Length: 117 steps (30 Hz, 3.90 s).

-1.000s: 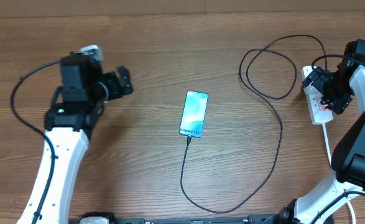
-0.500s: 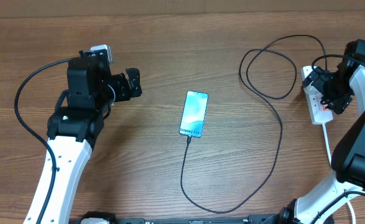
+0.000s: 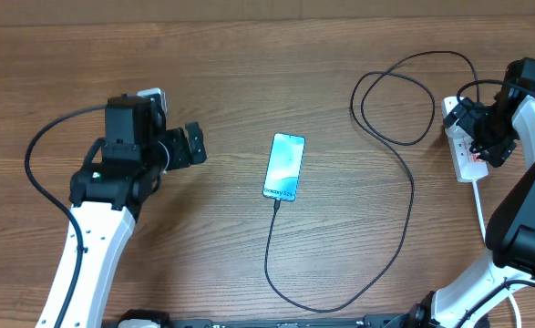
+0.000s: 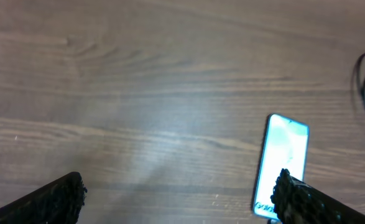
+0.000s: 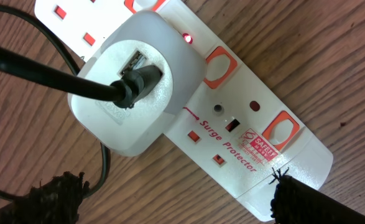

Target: Plug charger to phone and switch on socket

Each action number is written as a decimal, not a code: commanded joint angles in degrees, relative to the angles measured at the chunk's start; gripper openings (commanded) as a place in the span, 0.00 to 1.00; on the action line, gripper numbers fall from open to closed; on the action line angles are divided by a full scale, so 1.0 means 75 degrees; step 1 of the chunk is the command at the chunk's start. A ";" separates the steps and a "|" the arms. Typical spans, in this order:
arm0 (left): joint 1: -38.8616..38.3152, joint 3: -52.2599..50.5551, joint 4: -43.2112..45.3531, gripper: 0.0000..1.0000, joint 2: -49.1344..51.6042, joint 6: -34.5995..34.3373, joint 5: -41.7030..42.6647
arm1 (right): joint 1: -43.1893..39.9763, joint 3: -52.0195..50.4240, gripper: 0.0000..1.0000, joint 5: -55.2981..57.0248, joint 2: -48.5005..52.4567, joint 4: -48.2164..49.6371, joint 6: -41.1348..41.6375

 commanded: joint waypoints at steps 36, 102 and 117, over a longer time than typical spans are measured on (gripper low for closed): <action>-0.0050 -0.4788 0.4540 1.00 -0.0836 0.1032 -0.0058 | -0.0012 0.0006 1.00 -0.0044 -0.0152 0.0047 -0.0026; 0.1614 -0.8003 0.4564 1.00 -0.6038 0.0930 0.0017 | -0.0012 0.0006 1.00 -0.0044 -0.0152 0.0047 -0.0026; 0.1495 -0.8003 0.4552 1.00 -0.8658 0.1122 0.0017 | -0.0012 0.0006 1.00 -0.0044 -0.0152 0.0047 -0.0026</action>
